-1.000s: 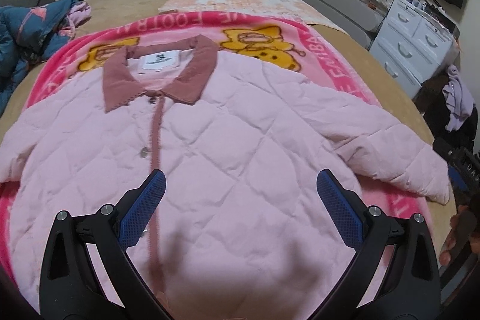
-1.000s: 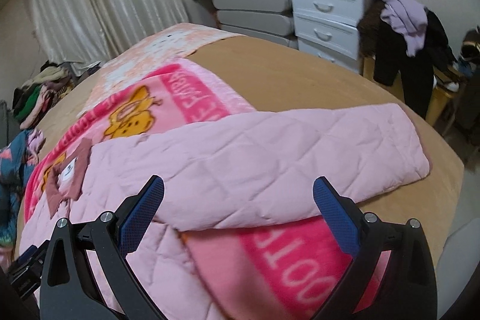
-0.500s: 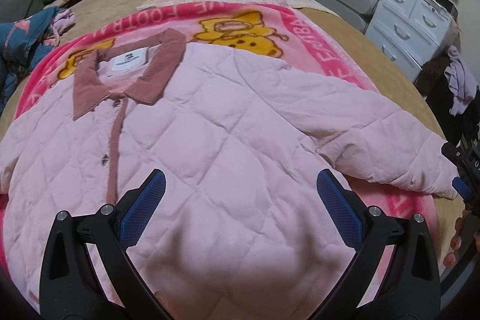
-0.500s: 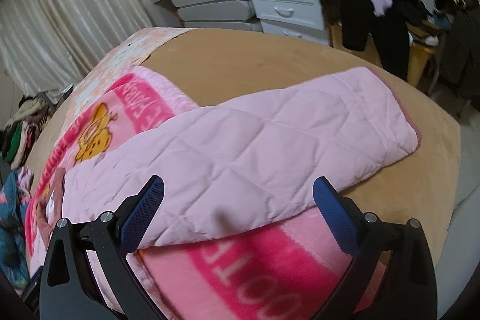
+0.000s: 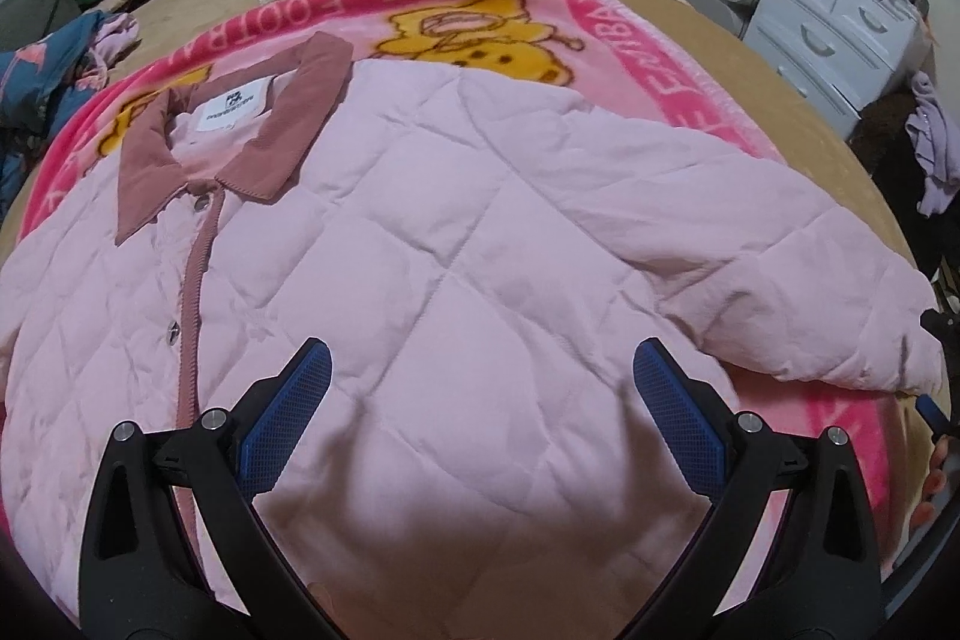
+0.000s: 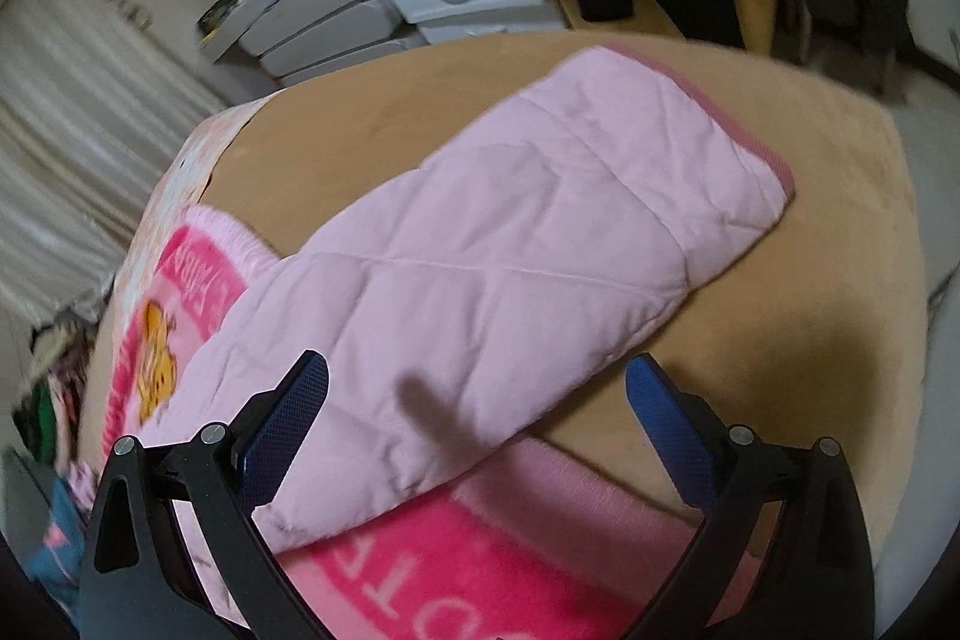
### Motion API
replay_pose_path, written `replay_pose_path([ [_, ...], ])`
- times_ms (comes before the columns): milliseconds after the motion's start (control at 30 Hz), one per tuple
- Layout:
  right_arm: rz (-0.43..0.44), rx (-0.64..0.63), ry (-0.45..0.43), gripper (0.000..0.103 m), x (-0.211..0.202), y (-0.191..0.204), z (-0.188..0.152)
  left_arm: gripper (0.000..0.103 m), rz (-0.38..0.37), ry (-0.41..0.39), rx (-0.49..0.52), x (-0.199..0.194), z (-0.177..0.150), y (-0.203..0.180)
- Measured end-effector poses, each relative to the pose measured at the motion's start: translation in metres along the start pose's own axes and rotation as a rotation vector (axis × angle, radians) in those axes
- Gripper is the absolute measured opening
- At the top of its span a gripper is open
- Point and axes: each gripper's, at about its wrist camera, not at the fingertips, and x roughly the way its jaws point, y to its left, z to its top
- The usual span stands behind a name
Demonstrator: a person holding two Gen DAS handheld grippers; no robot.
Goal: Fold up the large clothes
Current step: 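Grasp the quilted sleeve cuff with the right gripper, then lift the sleeve and fold it across the jacket front, open right gripper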
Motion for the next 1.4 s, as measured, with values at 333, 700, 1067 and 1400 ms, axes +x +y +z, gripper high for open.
replay_pose_path([
  [333,0.189,0.226,0.003,0.098,0.036,-0.041,0.029,0.095,0.029,0.023,-0.006,0.003,0.006,0.034],
  [700,0.376,0.122,-0.148,0.017,0.004,-0.027,0.039,0.095,-0.008,0.01,-0.034,-0.013,0.009,0.054],
  [1067,0.489,-0.27,-0.351,0.016,-0.093,0.072,0.016,0.095,-0.038,-0.043,-0.054,-0.048,0.011,0.09],
  [1400,0.55,-0.528,-0.414,0.016,-0.164,0.168,-0.027,0.095,-0.03,-0.097,-0.094,-0.099,0.02,0.14],
])
